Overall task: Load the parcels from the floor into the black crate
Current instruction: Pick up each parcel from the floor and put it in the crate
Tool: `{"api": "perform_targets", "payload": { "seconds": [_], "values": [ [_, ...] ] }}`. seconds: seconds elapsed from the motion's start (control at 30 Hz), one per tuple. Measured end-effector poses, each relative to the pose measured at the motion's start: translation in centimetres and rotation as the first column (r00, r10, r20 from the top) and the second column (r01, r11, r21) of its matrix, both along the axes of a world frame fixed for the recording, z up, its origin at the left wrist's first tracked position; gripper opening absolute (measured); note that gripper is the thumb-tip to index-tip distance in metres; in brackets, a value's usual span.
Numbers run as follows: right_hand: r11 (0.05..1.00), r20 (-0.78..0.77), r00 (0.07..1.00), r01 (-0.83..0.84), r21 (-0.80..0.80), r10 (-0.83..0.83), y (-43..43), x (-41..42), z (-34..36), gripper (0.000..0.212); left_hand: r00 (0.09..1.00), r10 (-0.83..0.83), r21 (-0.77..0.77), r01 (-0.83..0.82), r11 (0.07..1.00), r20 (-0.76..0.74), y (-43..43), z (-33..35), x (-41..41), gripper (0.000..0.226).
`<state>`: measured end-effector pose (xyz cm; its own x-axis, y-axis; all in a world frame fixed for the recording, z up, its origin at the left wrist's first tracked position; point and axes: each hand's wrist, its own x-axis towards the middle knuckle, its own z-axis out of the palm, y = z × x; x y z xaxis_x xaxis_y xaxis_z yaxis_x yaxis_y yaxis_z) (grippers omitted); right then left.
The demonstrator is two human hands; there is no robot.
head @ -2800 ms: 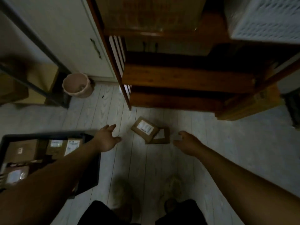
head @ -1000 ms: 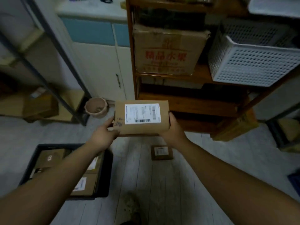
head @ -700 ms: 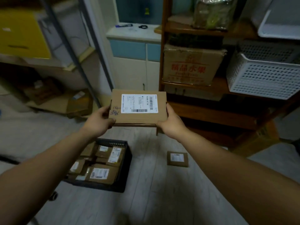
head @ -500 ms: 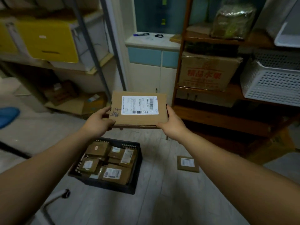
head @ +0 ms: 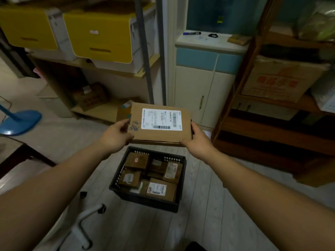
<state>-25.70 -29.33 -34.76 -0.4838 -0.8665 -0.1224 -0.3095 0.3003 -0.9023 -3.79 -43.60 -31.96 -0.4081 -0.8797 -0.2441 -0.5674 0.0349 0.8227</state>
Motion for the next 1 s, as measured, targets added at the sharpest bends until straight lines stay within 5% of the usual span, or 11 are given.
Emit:
{"api": "perform_targets", "payload": {
  "seconds": [0.47, 0.67, 0.8, 1.0],
  "values": [
    [0.990, -0.002, 1.000, 0.024, 0.137, -0.024, -8.3, -1.8, -9.0, 0.058, 0.978, 0.000, 0.044, -0.009, 0.999, 0.209, -6.8, -8.0, -4.0, 0.055],
    [0.953, 0.018, 0.996, 0.074, 0.295, -0.083, -7.2, -0.8, -15.0, 0.055, 0.927, -0.215, 0.131, 0.183, 0.974, 0.306, -9.6, -14.4, -5.2, 0.020],
    [0.911, -0.006, 0.989, 0.137, 0.388, -0.146, -7.6, 1.5, -20.2, 0.058, 0.904, -0.342, 0.223, 0.289, 0.931, 0.258, -12.1, -20.3, -5.3, 0.049],
    [0.802, -0.121, 0.977, 0.214, 0.557, -0.177, -8.6, 5.1, -31.6, 0.057, 0.795, -0.546, 0.293, 0.474, 0.831, 0.263, -13.3, -32.8, -3.7, 0.045]
  ]
}}
